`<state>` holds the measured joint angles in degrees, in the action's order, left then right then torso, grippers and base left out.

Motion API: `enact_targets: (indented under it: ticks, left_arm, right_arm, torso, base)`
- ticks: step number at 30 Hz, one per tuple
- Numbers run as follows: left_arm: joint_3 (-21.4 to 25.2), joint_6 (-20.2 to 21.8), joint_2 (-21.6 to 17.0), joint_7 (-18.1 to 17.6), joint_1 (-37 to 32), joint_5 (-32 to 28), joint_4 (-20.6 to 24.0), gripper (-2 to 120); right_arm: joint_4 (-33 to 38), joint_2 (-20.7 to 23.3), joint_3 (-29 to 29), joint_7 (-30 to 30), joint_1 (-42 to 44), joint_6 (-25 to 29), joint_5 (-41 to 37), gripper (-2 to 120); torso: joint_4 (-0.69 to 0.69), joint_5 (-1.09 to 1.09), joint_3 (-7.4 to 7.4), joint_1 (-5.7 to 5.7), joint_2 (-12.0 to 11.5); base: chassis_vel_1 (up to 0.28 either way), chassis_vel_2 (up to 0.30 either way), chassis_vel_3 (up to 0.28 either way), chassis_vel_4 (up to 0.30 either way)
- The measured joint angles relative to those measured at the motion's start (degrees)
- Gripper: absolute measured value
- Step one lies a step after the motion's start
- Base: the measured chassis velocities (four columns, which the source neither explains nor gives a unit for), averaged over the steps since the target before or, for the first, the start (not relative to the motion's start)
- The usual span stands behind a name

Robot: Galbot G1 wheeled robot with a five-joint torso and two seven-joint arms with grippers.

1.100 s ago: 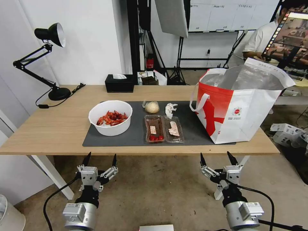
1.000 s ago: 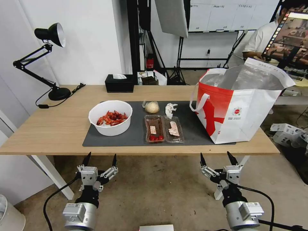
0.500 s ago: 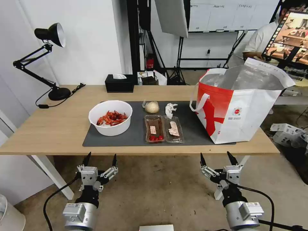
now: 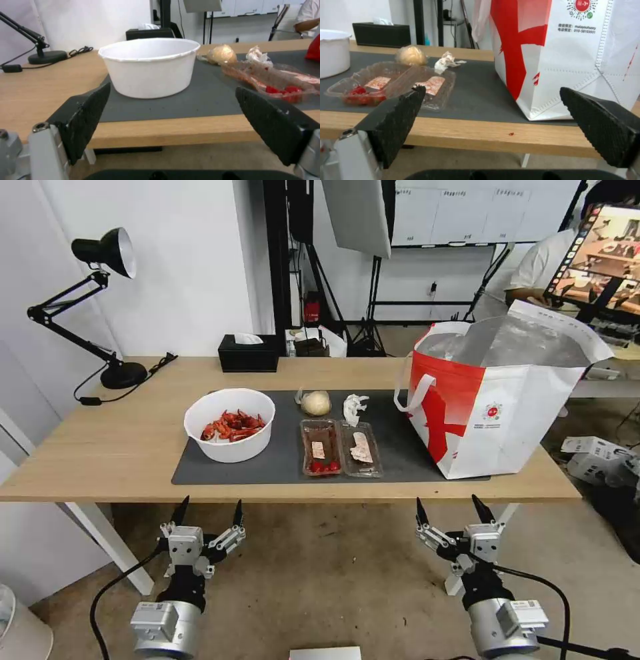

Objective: Pick up the trash from the table and place it into the takeout bag.

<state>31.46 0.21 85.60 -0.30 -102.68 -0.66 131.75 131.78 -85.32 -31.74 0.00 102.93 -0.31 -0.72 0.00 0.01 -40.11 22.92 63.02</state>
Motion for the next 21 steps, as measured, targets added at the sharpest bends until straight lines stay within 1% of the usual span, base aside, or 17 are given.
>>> enact_targets:
  ticks: [1, 3, 5, 6, 7, 9, 10, 12, 13, 15, 16, 17, 18, 20, 21]
  left_arm:
    - [0.00, 0.00, 0.00, 0.00, 0.00, 0.00, 0.00, 100]
    - [-0.21, 1.31, -1.58, -1.38, 2.01, -2.51, -0.18, 100]
    - [-0.59, 3.41, -4.08, -3.52, 5.17, -6.56, -0.46, 100]
    - [-0.59, 3.41, -4.08, -3.52, 5.17, -6.56, -0.46, 100]
    - [-0.73, 4.20, -5.01, -4.31, 6.32, -8.01, -0.55, 100]
    - [-1.21, 6.83, -8.10, -6.99, 10.24, -13.07, -0.93, 100]
    - [-1.21, 6.83, -8.10, -6.99, 10.24, -13.07, -0.93, 100]
    - [-1.62, 9.07, -10.74, -9.28, 13.57, -17.34, -1.22, 100]
    - [-1.62, 9.07, -10.74, -9.28, 13.57, -17.34, -1.22, 100]
    - [-1.93, 10.91, -12.91, -11.13, 16.31, -20.87, -1.48, 100]
    - [-2.19, 12.33, -14.62, -12.61, 18.45, -23.63, -1.70, 100]
    - [-2.19, 12.33, -14.62, -12.61, 18.45, -23.63, -1.70, 100]
    - [-2.30, 12.92, -15.31, -13.21, 19.33, -24.74, -1.79, 100]
    - [-2.76, 15.05, -18.39, -15.64, 23.18, -29.71, -2.23, 100]
    - [-2.76, 15.05, -18.39, -15.64, 23.18, -29.71, -2.23, 100]
  right_arm:
    - [0.00, 0.00, 0.00, 0.00, 0.00, 0.00, 0.00, 100]
    - [0.00, 2.02, -0.98, 0.00, -0.86, -1.49, -2.41, 100]
    - [0.00, 5.33, -2.61, -0.01, -2.36, -4.06, -6.59, 100]
    - [0.00, 5.33, -2.61, -0.01, -2.36, -4.06, -6.59, 100]
    - [0.01, 6.51, -3.21, -0.01, -2.87, -4.95, -8.06, 100]
    - [0.02, 10.36, -5.09, -0.08, -4.55, -7.90, -12.85, 100]
    - [0.02, 10.36, -5.09, -0.08, -4.55, -7.90, -12.85, 100]
    - [0.04, 13.91, -6.83, -0.15, -6.09, -10.60, -17.26, 100]
    - [0.04, 13.91, -6.83, -0.15, -6.09, -10.60, -17.26, 100]
    - [0.06, 16.59, -8.11, -0.23, -7.24, -12.66, -20.58, 100]
    - [0.08, 18.91, -9.28, -0.30, -8.29, -14.42, -23.49, 100]
    - [0.08, 18.91, -9.28, -0.30, -8.29, -14.42, -23.49, 100]
    - [0.09, 19.80, -9.71, -0.33, -8.67, -15.13, -24.58, 100]
    - [0.12, 23.90, -11.70, -0.45, -10.45, -18.23, -29.67, 100]
    - [0.12, 23.90, -11.70, -0.45, -10.45, -18.23, -29.67, 100]
  torso:
    - [0.00, 0.00, 0.00, 0.00, 0.00]
    - [0.00, -0.01, 0.00, 0.00, 0.00]
    - [0.00, -0.01, 0.00, 0.00, 0.00]
    - [0.00, -0.01, 0.00, 0.00, 0.00]
    - [0.00, 0.00, 0.00, 0.00, 0.00]
    - [0.00, -0.01, 0.00, 0.00, 0.00]
    - [0.00, -0.01, 0.00, 0.00, 0.00]
    - [0.00, -0.01, 0.00, 0.00, 0.00]
    - [0.00, -0.01, 0.00, 0.00, 0.00]
    - [0.00, 0.00, 0.00, 0.00, 0.00]
    - [0.00, 0.00, -0.01, 0.01, 0.00]
    - [0.00, 0.00, -0.01, 0.01, 0.00]
    - [0.00, -0.01, -0.01, 0.00, 0.00]
    - [-0.01, 0.00, -0.01, 0.01, 0.00]
    - [-0.01, 0.00, -0.01, 0.01, 0.00]
  base:
    - [0.000, 0.000, 0.000, 0.000]
    - [0.000, 0.000, 0.000, 0.000]
    - [0.000, 0.000, 0.000, 0.000]
    - [0.000, 0.000, 0.000, 0.000]
    - [0.000, 0.000, 0.000, 0.000]
    - [0.000, 0.000, 0.000, 0.000]
    - [0.000, 0.000, 0.000, 0.000]
    - [0.000, 0.000, 0.000, 0.000]
    - [0.000, 0.000, 0.000, 0.000]
    - [0.000, 0.000, 0.000, 0.000]
    - [0.000, 0.000, 0.000, 0.000]
    - [0.000, 0.000, 0.000, 0.000]
    - [0.000, 0.000, 0.000, 0.000]
    - [0.000, 0.000, 0.000, 0.000]
    - [0.000, 0.000, 0.000, 0.000]
